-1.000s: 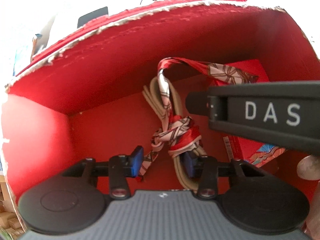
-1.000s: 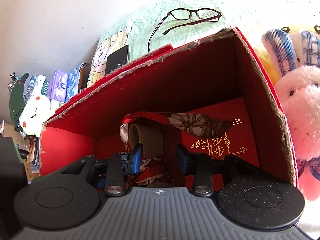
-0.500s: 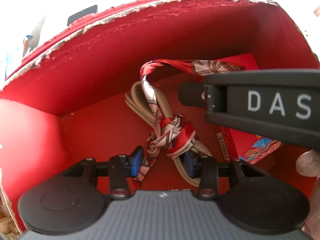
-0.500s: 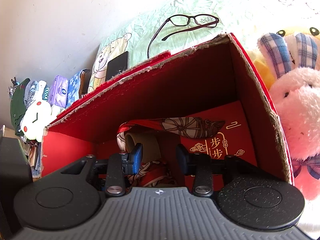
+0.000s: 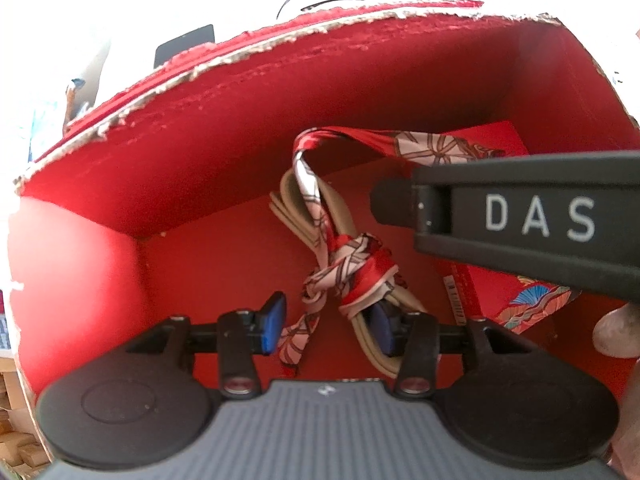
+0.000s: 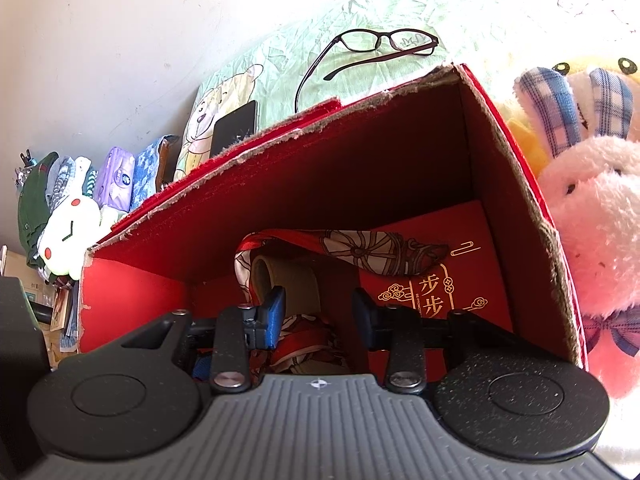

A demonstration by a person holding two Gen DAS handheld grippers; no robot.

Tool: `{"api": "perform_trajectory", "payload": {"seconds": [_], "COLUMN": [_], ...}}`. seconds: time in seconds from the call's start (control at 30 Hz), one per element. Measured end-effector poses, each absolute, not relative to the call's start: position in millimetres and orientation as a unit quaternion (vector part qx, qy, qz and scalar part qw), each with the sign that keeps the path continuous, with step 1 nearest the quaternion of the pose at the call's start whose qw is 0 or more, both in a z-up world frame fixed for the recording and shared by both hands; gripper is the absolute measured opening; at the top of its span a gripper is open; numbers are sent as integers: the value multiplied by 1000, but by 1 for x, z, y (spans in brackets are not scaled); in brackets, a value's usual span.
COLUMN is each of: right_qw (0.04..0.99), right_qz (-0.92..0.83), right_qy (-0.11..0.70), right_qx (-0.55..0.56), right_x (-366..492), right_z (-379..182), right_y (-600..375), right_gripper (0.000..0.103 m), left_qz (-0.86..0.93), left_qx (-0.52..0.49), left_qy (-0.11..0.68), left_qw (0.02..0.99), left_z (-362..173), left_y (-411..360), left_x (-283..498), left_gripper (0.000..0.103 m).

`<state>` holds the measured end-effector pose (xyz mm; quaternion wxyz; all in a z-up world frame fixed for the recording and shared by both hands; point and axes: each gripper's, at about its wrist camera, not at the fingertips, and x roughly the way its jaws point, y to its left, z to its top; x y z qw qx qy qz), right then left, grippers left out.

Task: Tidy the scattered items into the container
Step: 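Lower the sandals beside the gift box and open the right gripper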

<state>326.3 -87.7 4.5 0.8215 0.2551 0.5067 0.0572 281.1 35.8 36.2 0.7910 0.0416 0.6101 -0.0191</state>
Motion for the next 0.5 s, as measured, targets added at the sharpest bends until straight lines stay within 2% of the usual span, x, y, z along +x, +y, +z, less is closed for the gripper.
{"api": "perform_trajectory", "payload": {"seconds": [0.4, 0.43, 0.5], "right_qw": [828, 829, 835], "right_qz": [48, 47, 30], "right_qy": [507, 506, 504], "right_qx": [235, 232, 220], "right_x": [324, 324, 321], "right_z": [8, 9, 13], "right_y": [-84, -84, -84], "right_gripper": [33, 35, 45], "left_qz": [4, 7, 10], "left_qx": [43, 42, 39], "left_qy": [585, 583, 580], "left_qw": [810, 811, 813], "left_z": [4, 4, 5], "left_y": [60, 61, 63], "left_x": [282, 282, 283], "left_gripper": [51, 51, 52]}}
